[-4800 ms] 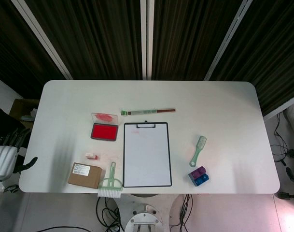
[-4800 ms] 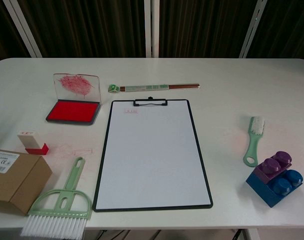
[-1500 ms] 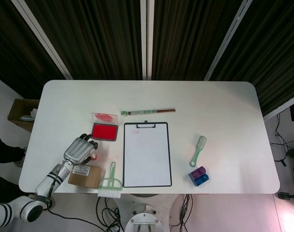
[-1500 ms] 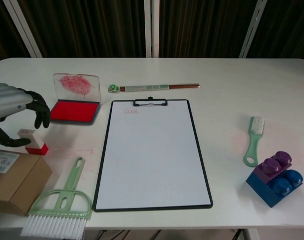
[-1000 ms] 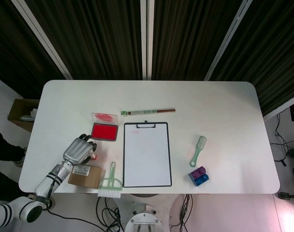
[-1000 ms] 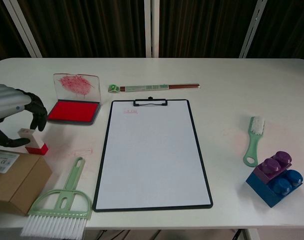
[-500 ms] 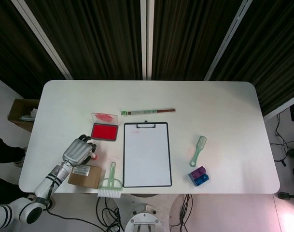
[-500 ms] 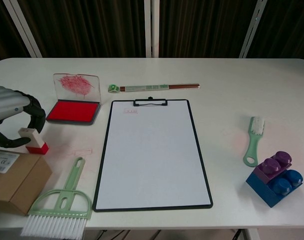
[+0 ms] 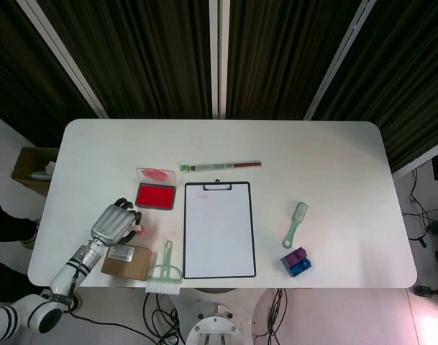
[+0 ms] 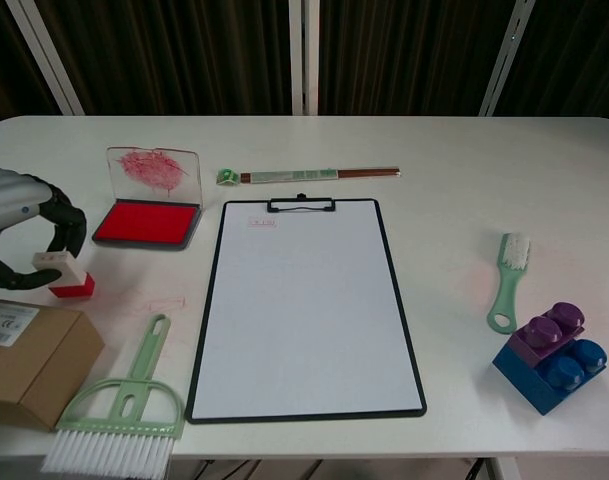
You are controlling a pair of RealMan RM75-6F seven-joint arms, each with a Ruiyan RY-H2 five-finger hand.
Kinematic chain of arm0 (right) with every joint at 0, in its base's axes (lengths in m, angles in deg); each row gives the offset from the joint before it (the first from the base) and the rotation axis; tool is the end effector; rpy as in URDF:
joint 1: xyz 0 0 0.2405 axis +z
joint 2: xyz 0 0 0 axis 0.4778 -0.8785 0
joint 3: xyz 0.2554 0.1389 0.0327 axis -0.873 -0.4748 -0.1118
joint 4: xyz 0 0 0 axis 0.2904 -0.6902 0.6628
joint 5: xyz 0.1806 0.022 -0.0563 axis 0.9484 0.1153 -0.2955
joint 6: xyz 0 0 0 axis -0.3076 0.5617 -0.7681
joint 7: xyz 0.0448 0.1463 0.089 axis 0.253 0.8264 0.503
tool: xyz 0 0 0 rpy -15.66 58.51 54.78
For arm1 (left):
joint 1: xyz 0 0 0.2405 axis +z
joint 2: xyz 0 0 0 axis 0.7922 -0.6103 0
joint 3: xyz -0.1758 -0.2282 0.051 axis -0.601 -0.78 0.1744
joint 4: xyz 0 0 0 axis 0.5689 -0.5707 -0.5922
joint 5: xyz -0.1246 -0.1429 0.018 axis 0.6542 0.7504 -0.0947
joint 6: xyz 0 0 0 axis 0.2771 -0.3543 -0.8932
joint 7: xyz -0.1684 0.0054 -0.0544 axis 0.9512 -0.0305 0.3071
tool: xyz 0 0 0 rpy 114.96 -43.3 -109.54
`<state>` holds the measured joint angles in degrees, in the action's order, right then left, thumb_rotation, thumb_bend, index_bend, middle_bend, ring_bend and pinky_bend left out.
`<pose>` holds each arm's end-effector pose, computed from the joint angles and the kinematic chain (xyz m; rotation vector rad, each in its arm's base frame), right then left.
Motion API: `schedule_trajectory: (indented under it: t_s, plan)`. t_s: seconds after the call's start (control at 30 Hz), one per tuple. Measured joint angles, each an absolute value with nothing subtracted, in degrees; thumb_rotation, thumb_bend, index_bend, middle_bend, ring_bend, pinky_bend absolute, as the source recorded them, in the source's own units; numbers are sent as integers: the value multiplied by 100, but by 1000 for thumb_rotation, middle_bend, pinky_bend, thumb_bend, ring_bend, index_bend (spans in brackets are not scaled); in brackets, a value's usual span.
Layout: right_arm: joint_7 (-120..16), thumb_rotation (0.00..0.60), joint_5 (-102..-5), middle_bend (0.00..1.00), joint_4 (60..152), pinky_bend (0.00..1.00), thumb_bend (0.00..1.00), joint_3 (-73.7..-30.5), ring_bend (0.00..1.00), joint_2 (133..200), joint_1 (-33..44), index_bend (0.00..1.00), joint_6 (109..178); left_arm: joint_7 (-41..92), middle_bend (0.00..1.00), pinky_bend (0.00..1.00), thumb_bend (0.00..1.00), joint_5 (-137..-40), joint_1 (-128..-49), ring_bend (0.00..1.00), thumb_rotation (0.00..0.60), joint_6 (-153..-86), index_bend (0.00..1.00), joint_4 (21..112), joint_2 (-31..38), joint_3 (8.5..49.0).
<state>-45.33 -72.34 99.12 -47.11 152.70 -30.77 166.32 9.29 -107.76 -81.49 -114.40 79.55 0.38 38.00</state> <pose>-0.4300 -0.1737 0.2332 1.2404 -0.7709 0.6758 -0.2641 0.3129 0.0208 -1.9820 -0.8336 -0.7203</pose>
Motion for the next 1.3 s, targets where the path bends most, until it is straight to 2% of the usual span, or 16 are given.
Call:
schedule_trajectory:
  t_s: [0.33, 0.53, 0.97, 1.13, 1.23, 1.3]
  plan:
    - [-4510, 600, -7211, 0, 9890, 0, 223, -4719, 0, 15267, -3075, 0, 16610, 2014, 631, 201, 367, -11068, -8202, 295, 600, -11742, 608, 7744, 58, 3535]
    - [-4507, 600, -7203, 0, 9903, 0, 223, -4732, 0, 15256, -3082, 0, 16628, 2394, 642, 200, 367, -11192, -8503, 301, 600, -11769, 618, 7364, 206, 3205]
    - [-4542, 600, -7146, 0, 9988, 0, 223, -4767, 0, 15186, -3094, 0, 16627, 2192, 658, 191, 367, -10449, -9323, 302, 600, -10521, 632, 6787, 619, 2788]
    - [-4528, 600, -7121, 0, 9982, 0, 223, -4778, 0, 15176, -3085, 0, 16591, 1937, 664, 191, 368, -10239, -9500, 311, 600, -10274, 638, 6590, 696, 2767]
    - [-4528, 600, -7118, 0, 9974, 0, 223, -4777, 0, 15179, -3074, 0, 16565, 1856, 665, 197, 367, -10147, -9552, 334, 600, -10175, 638, 6494, 733, 2802]
    - [-4532, 600, -7119, 0, 9968, 0, 223, -4772, 0, 15187, -3066, 0, 16544, 1816, 665, 254, 368, -10115, -9573, 388, 600, -10141, 638, 6436, 759, 2837]
